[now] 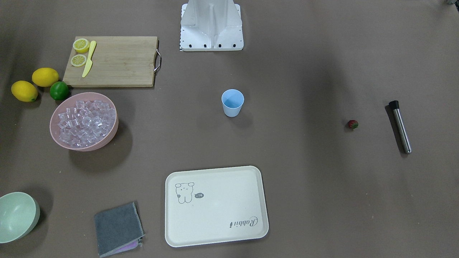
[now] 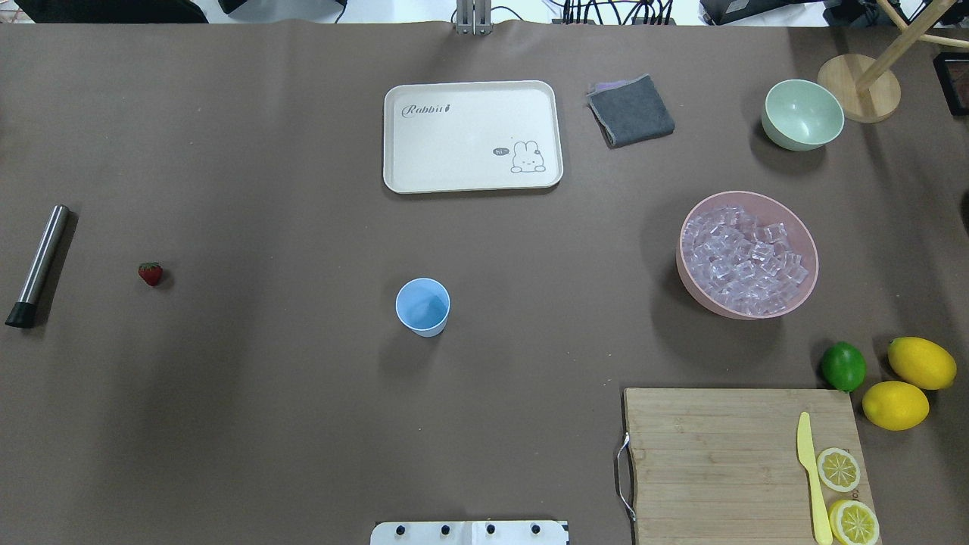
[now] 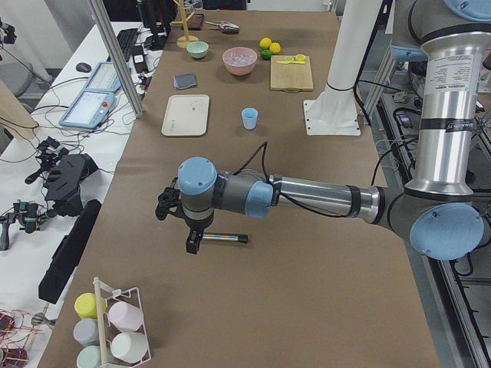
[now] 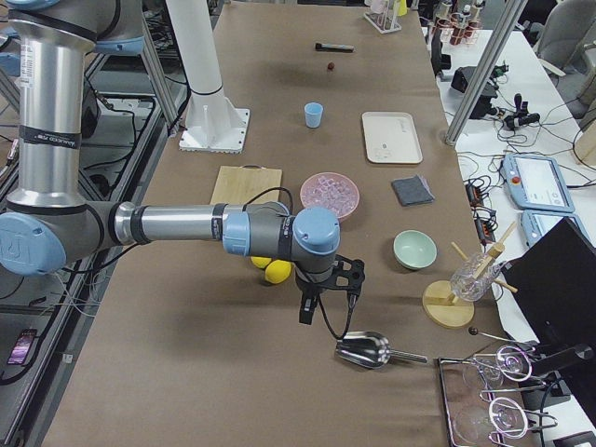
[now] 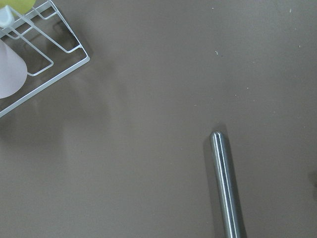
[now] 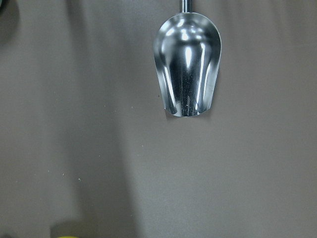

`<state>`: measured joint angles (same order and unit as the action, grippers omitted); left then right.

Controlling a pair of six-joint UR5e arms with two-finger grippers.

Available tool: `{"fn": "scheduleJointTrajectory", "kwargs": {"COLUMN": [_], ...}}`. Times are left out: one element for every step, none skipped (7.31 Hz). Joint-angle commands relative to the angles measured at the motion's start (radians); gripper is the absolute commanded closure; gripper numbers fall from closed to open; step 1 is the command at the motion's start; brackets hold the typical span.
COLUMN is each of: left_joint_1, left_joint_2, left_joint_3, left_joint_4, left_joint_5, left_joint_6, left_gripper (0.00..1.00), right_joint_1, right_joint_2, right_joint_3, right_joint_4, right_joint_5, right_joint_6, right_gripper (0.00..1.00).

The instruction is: Mash ice and strawberries in cup

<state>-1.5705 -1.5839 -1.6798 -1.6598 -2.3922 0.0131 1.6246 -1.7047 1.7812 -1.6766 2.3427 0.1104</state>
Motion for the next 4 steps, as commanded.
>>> {"fn": "scheduleJointTrajectory", "kwargs": {"left_joint_1": [0.001,0.001,0.001,0.003], "left_joint_2": [-0.001,-0.001,-0.004,-0.005], "left_joint_3": [0.0,0.0,0.0,0.002], "left_joint_4": [0.0,0.0,0.0,0.0], "left_joint_5": [-0.001,-0.001,-0.001,-0.001], "left_joint_6": [-0.001,-0.001,-0.001,-0.001], "left_gripper": [0.02,0.02,0.02,0.02], "right_joint_1": [0.001,0.0,0.001,0.001], "right_joint_2": [0.002,0.002,0.0,0.0], "right_joint_3": [0.004,0.004,0.006,0.004], "right_joint_4": [0.002,0.002,0.002,0.002], "right_joint_5": [0.001,0.0,0.001,0.001], "right_joint_6": [0.002,0.002,0.002,0.002], "right_gripper": [0.0,0.0,0.0,0.0]}}
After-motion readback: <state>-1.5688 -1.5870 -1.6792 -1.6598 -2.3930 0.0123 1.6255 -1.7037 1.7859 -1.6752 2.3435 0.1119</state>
